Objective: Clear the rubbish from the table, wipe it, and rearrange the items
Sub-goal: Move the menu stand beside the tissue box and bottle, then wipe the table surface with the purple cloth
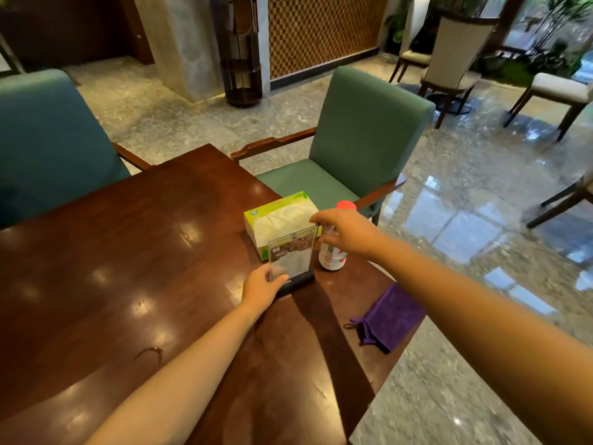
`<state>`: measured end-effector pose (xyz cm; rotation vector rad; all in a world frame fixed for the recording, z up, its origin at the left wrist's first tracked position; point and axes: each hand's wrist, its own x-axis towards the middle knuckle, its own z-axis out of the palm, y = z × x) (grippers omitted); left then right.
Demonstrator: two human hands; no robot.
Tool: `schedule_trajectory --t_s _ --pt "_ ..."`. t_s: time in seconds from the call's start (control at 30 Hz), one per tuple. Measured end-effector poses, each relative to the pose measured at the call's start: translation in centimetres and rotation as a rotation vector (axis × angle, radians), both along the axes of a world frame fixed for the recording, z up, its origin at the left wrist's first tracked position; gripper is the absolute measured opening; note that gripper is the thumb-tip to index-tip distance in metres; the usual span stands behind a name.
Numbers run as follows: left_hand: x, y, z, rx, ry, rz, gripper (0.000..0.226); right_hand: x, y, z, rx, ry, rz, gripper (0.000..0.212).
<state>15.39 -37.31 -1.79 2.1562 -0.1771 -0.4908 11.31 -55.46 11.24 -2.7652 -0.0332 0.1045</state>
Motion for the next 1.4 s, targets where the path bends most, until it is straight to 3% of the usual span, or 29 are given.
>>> schedule_trajectory --t_s 0.1,0.23,0.3,0.4,0.53,1.0,1.4 --pt "-1.1 0.5 1.7 0.208 0.015 -0.097 0.055 -2.2 -0.8 0.9 0.004 -0.005 -0.01 0.051" --pt "-3.4 1.8 2.6 0.516 0.025 -0.325 0.069 -5.8 -2.7 1.8 -0.026 0.066 0.027 0.062" --pt "-4.6 1.4 3.8 0.58 0.006 -0.429 0.074 -7.8 -4.0 1.7 -0.126 0.132 0.039 0.069" --pt "-6.4 -0.6 6.3 0.598 -0.115 -0.577 0.076 -11.0 -5.9 1.1 -0.304 0.221 0.027 0.083" --pt "-9.0 -4.2 8.2 0.612 -0.249 -0.684 0.077 -14.7 -7.8 -0.2 -0.391 0.282 -0.029 0.092" --pt "-14.0 -11.8 1.9 0.672 -0.31 -0.775 0.075 -21.4 -11.8 -10.9 -0.182 0.328 -0.299 0.092" --pt "-13.4 -14.0 -3.5 0.687 -0.335 -0.818 0.074 -19.6 -12.3 -17.2 -0.079 0.303 -0.298 0.083"
